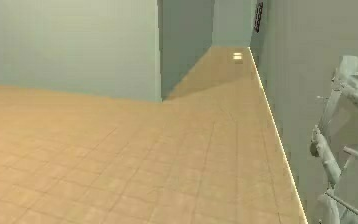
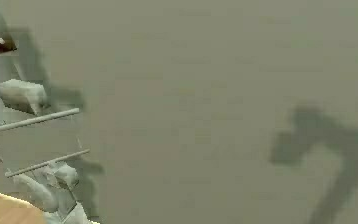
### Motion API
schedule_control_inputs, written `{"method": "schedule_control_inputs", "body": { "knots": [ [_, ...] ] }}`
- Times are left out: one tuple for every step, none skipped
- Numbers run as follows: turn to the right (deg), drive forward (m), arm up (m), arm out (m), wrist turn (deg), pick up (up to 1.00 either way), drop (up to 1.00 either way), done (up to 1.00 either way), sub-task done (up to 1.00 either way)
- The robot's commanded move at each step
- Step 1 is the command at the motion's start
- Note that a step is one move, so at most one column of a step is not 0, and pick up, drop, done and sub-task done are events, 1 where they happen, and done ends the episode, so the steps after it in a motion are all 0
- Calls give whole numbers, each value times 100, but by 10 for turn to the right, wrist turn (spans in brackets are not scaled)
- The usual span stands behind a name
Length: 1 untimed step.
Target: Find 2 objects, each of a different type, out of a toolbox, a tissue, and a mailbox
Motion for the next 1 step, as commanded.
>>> {"method": "schedule_control_inputs", "body": {
  "knots": [
    [-450, 0, 0, 0, 0, 0, 0, 0, 0]
  ]
}}
